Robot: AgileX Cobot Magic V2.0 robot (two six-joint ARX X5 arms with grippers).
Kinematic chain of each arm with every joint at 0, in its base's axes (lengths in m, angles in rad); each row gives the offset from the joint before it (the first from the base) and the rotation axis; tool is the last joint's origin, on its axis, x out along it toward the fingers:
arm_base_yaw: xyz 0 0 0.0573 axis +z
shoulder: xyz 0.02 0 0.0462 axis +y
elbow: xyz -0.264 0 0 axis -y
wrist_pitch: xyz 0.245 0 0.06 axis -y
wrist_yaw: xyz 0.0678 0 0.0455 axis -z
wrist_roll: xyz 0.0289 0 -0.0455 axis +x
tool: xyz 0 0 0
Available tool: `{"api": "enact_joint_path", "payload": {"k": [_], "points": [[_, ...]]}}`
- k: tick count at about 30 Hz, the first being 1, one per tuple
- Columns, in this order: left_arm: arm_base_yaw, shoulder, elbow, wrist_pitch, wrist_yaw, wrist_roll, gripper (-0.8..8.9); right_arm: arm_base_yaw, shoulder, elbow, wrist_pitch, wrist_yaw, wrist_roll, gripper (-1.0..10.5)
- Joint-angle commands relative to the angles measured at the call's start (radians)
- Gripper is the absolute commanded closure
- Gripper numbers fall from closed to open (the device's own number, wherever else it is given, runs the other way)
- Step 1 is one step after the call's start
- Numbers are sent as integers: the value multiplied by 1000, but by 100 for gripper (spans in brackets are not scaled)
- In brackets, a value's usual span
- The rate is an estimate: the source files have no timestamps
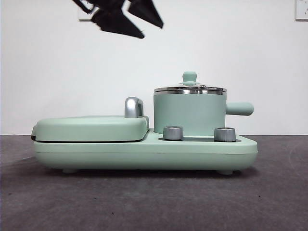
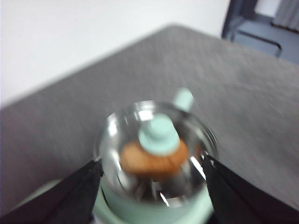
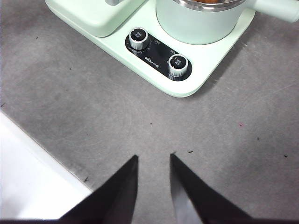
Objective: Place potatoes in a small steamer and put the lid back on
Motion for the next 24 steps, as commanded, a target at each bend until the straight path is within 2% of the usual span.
{"api": "enact_joint_path", "payload": {"k": [1,4,8,12,20,24], "points": [[18,-28,13,-84,71,-6,472,6,8,9,16,3,12,787],[44,-61,11,-160,125,-6,475,6,8,8,34,3,12,782],[71,-116,-11,-244,134,14,475,6,8,9,70,-4,14,782],[100,-208,-105,-254,141,14,475,6,16,8,86,-4,16,781],[159,-506,-418,-247,141,-72,474,6,68,8,115,-5,15,781],[172,-647,-509,-257,140,-135,474,6,97,8,132,-11,15,781]]}}
